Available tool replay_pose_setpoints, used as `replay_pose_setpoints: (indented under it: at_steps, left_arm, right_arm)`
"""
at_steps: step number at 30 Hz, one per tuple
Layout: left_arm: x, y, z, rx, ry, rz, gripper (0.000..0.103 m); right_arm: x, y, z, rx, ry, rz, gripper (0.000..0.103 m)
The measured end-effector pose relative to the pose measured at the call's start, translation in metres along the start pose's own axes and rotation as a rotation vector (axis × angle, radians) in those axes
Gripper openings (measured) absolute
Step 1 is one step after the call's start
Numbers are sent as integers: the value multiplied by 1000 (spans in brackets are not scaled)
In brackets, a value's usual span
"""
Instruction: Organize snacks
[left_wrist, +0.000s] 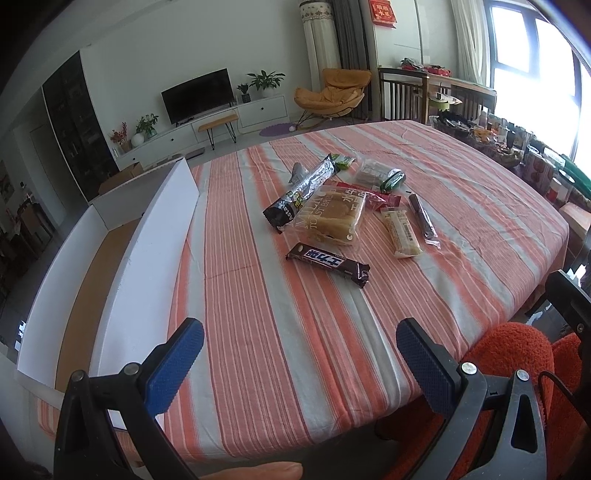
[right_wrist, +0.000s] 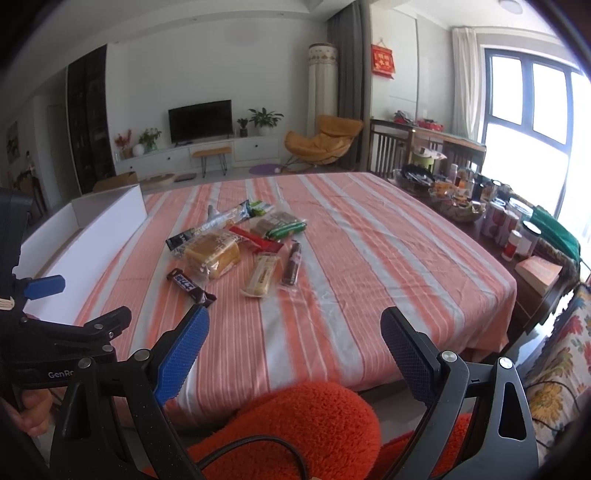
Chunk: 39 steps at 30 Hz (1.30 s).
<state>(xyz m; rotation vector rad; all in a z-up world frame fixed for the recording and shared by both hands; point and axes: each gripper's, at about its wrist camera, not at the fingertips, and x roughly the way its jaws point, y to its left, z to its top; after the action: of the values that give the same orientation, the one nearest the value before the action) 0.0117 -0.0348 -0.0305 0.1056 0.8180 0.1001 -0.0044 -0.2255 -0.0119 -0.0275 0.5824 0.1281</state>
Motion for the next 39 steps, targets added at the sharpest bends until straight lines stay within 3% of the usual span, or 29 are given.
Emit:
replay_pose_setpoints:
  at_steps: [39]
  left_arm:
    - [5,-2,-4,13,12,19,103]
  right_arm:
    - [1,2,-1,-3,3,-7,96]
